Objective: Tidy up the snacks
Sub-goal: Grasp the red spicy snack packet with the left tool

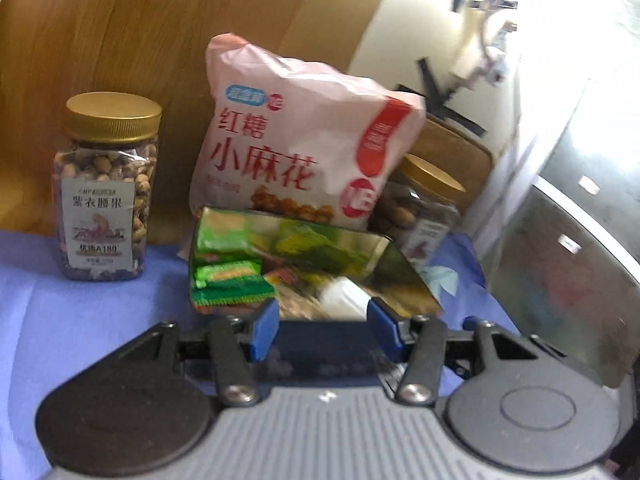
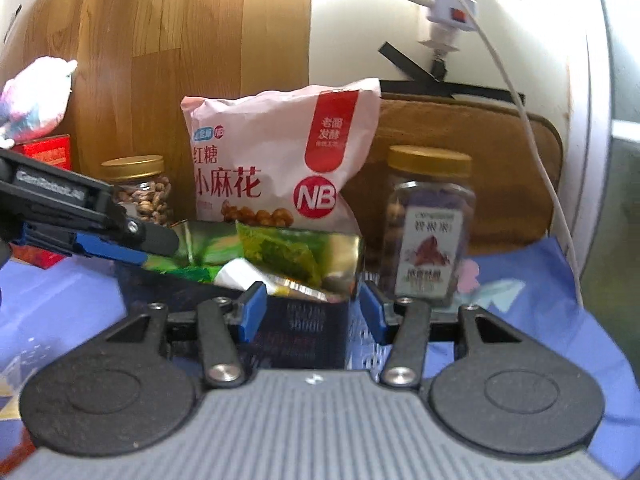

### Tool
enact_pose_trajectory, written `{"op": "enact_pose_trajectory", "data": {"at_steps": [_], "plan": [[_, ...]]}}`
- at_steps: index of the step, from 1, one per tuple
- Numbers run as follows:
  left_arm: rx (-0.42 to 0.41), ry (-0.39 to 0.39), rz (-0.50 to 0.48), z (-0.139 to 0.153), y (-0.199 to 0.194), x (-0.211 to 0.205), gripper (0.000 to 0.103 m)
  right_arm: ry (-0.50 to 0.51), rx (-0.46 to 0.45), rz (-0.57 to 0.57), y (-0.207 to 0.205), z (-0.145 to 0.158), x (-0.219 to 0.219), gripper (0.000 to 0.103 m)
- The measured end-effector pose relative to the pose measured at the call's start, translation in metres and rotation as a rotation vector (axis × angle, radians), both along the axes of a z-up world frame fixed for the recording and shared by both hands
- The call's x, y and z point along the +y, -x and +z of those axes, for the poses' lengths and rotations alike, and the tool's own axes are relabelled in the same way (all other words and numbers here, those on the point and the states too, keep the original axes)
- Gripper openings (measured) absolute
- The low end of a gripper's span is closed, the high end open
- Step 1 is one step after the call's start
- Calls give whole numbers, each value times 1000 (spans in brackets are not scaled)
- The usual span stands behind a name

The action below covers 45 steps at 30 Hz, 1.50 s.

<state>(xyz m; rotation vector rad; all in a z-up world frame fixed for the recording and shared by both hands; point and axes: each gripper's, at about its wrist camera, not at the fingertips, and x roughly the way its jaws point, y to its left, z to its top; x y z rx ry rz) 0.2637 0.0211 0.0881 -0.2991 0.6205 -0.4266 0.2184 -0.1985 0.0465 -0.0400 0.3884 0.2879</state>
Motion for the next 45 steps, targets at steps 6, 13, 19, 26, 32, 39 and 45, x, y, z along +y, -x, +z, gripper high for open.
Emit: {"op": "enact_pose_trajectory", "data": {"at_steps": [6, 13, 19, 26, 32, 39, 45], "plan": [[33, -13, -29, -11, 53, 10, 50, -135, 186, 130, 33, -15, -9, 58], [158, 51, -8, -44, 102, 43, 50, -301, 494, 307, 30, -39, 7, 58], [233, 126, 22, -71, 127, 68, 49, -361, 547, 319, 22, -40, 19, 58], [183, 132, 35, -80, 137, 65, 48, -339, 572, 385, 27, -39, 38, 57], [153, 133, 39, -82, 143, 64, 48, -505, 703, 432, 26, -52, 28, 28], [168, 199, 48, -85, 142, 72, 46, -603, 738, 440, 33, -53, 22, 18], [196, 274, 36, -84, 143, 69, 45, -673, 749, 432, 35, -54, 11, 14]]}}
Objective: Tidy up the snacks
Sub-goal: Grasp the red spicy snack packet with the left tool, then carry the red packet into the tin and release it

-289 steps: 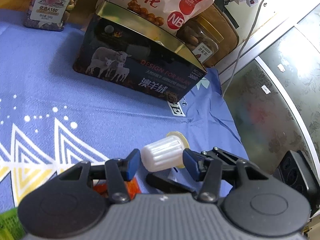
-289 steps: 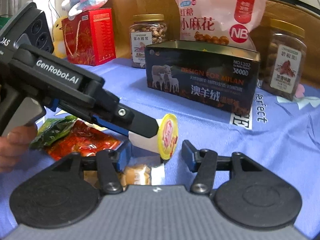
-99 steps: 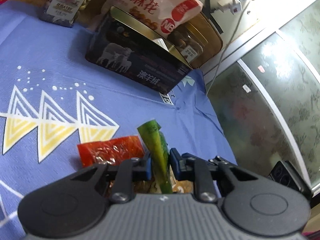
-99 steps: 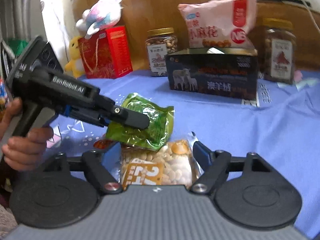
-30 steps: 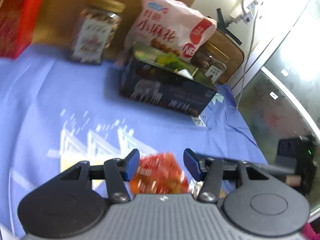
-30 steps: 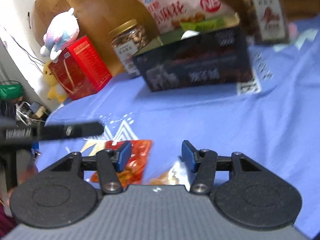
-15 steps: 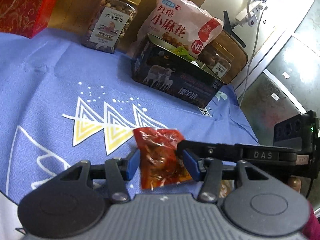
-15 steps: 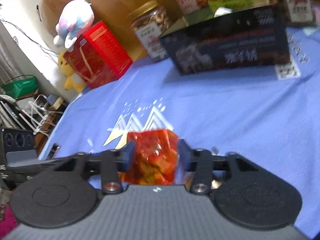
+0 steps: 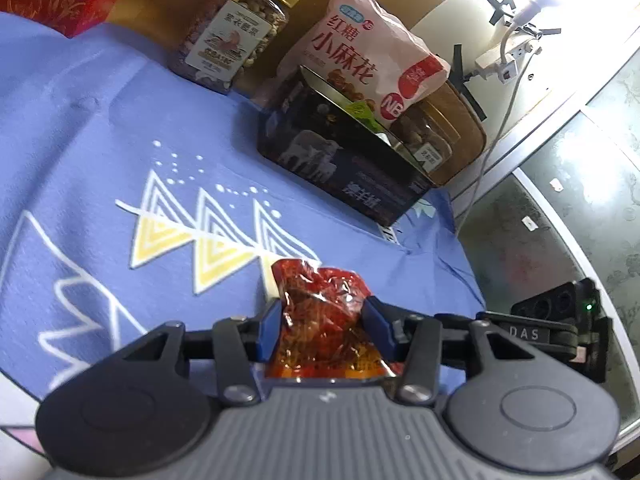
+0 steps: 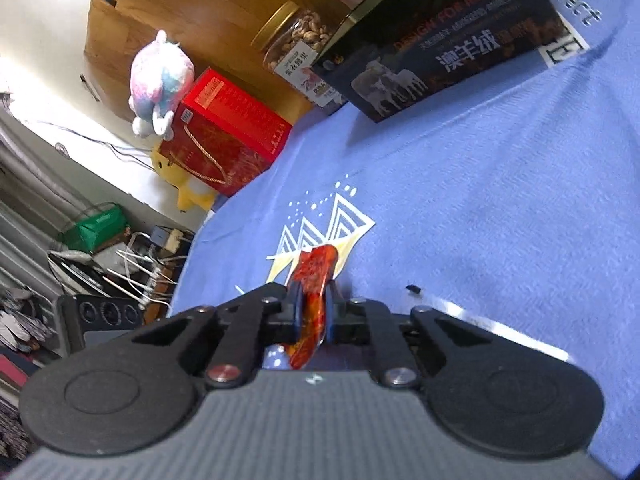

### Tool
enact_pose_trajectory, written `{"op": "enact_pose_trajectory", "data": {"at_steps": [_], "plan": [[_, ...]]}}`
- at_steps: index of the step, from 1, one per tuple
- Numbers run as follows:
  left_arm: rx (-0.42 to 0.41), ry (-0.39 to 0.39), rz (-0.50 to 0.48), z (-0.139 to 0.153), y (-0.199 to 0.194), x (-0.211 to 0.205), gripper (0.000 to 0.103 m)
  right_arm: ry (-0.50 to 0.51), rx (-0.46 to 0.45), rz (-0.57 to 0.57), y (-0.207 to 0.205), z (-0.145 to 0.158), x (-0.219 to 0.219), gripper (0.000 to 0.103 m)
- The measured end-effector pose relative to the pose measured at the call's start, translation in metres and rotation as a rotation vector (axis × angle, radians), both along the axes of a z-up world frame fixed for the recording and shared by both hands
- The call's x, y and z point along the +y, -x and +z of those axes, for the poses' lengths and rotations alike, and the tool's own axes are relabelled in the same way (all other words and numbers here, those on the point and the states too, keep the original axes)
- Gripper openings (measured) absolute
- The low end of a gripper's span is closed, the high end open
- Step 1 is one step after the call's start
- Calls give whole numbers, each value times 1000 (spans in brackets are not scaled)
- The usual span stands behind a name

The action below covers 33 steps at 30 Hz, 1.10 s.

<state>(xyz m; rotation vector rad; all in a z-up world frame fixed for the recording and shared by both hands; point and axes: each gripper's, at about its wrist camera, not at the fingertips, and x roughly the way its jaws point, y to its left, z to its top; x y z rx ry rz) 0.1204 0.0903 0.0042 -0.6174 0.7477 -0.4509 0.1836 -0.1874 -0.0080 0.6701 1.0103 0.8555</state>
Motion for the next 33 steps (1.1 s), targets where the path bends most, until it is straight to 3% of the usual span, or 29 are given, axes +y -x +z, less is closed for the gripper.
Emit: {"op": "enact_pose_trajectory", "data": {"at_steps": [8, 17, 24, 33], "plan": [[0, 3, -118, 8, 0, -40, 45, -10, -27, -70, 23, 11, -44, 14], [8, -71, -243, 6, -1, -94, 43, 18, -49, -177, 56, 2, -81, 14], [-4, -62, -252, 15, -11, -104, 43, -28, -57, -184, 43, 4, -99, 14], [-55, -55, -198, 44, -40, -85, 44, -38, -134, -95, 1, 26, -86, 14]]}}
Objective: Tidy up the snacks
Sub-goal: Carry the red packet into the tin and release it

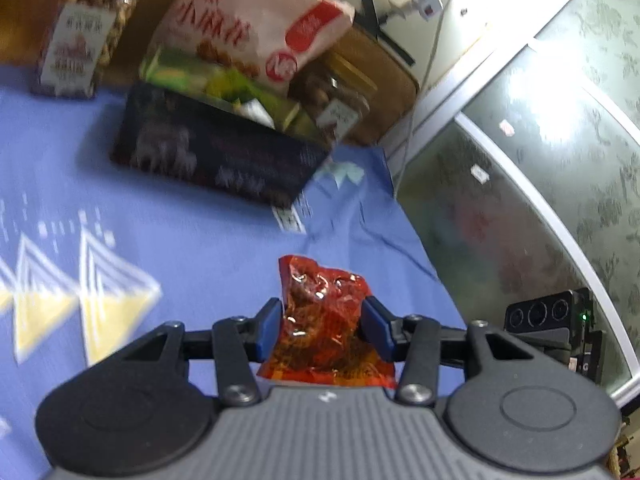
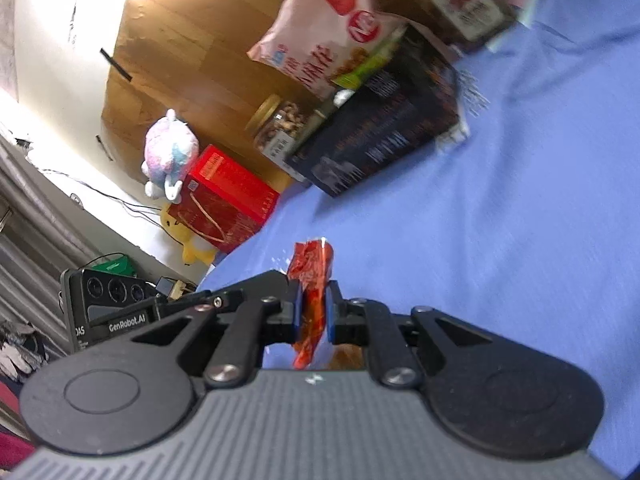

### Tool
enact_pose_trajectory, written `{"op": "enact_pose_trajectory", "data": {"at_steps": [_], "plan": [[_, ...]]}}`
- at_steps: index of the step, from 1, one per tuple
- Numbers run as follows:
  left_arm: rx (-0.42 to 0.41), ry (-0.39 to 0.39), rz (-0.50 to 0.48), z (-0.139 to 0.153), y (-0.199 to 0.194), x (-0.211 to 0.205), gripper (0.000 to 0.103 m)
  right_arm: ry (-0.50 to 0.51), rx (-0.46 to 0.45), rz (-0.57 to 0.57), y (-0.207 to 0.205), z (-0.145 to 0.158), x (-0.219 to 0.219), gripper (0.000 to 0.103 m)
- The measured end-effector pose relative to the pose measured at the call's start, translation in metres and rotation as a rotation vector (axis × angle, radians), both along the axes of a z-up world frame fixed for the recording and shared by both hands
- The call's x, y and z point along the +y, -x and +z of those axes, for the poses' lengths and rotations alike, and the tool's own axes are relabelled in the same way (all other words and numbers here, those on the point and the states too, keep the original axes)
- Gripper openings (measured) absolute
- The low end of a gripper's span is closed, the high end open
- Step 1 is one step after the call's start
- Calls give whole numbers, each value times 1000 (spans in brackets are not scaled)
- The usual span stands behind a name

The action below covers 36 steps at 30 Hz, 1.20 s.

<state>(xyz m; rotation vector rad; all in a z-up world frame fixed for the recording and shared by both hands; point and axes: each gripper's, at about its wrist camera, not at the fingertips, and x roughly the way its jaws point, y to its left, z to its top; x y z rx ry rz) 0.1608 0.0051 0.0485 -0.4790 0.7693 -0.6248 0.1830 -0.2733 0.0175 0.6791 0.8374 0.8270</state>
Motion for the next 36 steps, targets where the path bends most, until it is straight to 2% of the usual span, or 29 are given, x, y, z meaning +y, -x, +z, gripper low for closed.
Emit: {"op": "enact_pose_trajectory", "data": {"at_steps": [7, 11, 16, 22, 26, 27, 28, 29, 31, 34, 36], "plan": [[-107, -57, 77, 39, -52, 13, 44, -25, -61, 72, -60, 29, 31, 14], [-134, -63, 107, 51, -91, 16, 44, 7, -111, 55, -93, 44, 48, 14], [-135, -78, 146, 52, -136, 19, 44, 19, -110, 45, -139, 43, 59, 14], [-95, -97, 174, 34, -174, 21, 44, 65, -98, 30, -166, 29, 67, 15], [-90, -124, 192, 24, -186, 17, 44, 124, -141, -22, -167, 27, 72, 20], [-96, -143, 198, 23, -187, 15, 46, 184, -192, -65, -161, 30, 75, 23], [-106, -168, 207, 23, -187, 12, 46, 265, -250, -122, -156, 34, 80, 33], [-114, -191, 217, 23, -186, 10, 46, 332, -310, -168, -150, 36, 84, 37], [-140, -262, 244, 25, -179, 4, 46, 401, -376, -223, -139, 37, 84, 39], [-178, -361, 264, 28, -163, -2, 46, 382, -385, -252, -122, 39, 72, 39], [-199, -399, 270, 30, -149, -5, 46, 397, -409, -275, -106, 40, 65, 39]]}}
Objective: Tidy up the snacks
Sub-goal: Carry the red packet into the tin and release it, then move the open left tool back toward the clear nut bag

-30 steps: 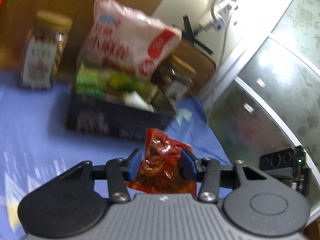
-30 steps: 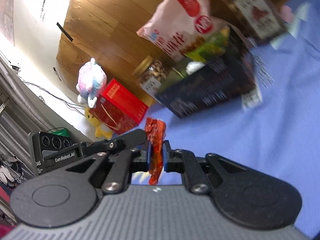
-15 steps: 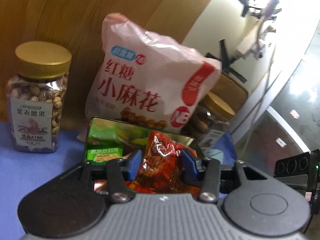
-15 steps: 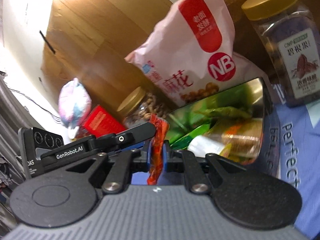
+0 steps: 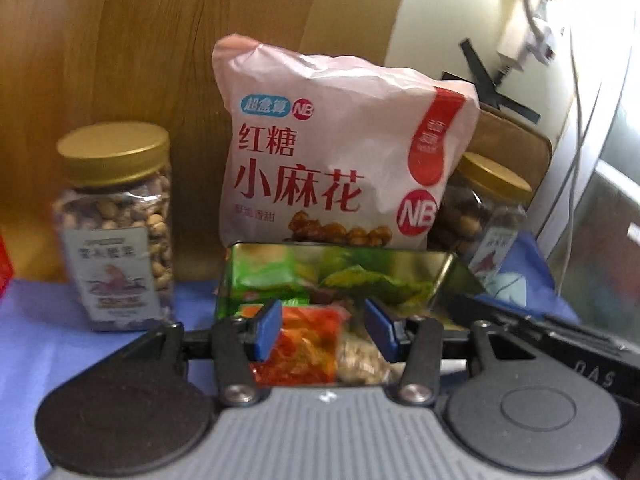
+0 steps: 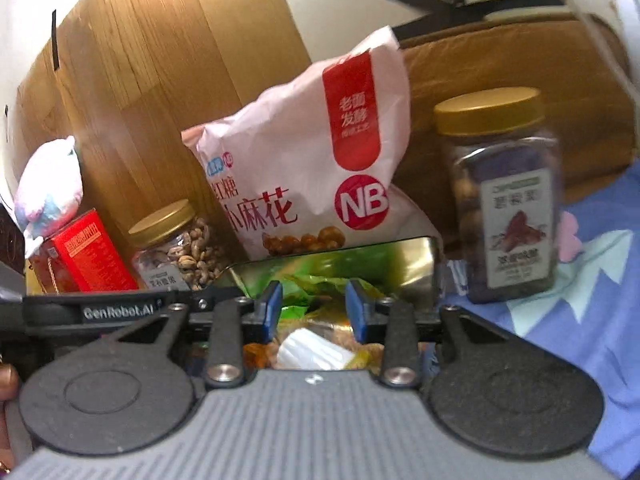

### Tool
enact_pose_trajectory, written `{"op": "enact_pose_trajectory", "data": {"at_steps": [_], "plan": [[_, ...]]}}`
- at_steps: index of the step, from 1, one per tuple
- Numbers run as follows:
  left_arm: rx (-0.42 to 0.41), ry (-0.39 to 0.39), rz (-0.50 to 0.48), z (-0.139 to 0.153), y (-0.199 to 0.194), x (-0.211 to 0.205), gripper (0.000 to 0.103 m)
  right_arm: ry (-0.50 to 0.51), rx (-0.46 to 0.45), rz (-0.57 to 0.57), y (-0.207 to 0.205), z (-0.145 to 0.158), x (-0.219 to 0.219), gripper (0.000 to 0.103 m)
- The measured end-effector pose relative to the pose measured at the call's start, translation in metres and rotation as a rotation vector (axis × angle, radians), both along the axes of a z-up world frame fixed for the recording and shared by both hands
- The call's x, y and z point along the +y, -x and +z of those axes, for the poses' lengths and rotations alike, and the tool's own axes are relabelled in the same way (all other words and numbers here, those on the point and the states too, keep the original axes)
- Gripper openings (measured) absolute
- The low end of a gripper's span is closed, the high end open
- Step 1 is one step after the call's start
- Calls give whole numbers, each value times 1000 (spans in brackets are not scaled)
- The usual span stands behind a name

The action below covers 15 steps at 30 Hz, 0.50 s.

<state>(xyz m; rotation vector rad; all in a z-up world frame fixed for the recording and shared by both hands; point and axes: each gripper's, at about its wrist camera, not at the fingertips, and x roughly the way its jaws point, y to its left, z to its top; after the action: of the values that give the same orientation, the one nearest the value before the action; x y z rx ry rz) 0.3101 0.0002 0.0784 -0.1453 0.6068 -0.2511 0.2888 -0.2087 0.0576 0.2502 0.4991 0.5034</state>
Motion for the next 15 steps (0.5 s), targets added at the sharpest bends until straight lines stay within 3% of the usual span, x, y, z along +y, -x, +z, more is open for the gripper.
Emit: {"op": "enact_pose_trajectory", "data": {"at_steps": [6, 15], "plan": [[-58, -126, 5, 2, 52, -18, 55, 22, -29, -55, 51, -1, -11, 39], [6, -168, -19, -16, 108, -30, 55, 42, 11, -108, 110, -18, -11, 43]]}}
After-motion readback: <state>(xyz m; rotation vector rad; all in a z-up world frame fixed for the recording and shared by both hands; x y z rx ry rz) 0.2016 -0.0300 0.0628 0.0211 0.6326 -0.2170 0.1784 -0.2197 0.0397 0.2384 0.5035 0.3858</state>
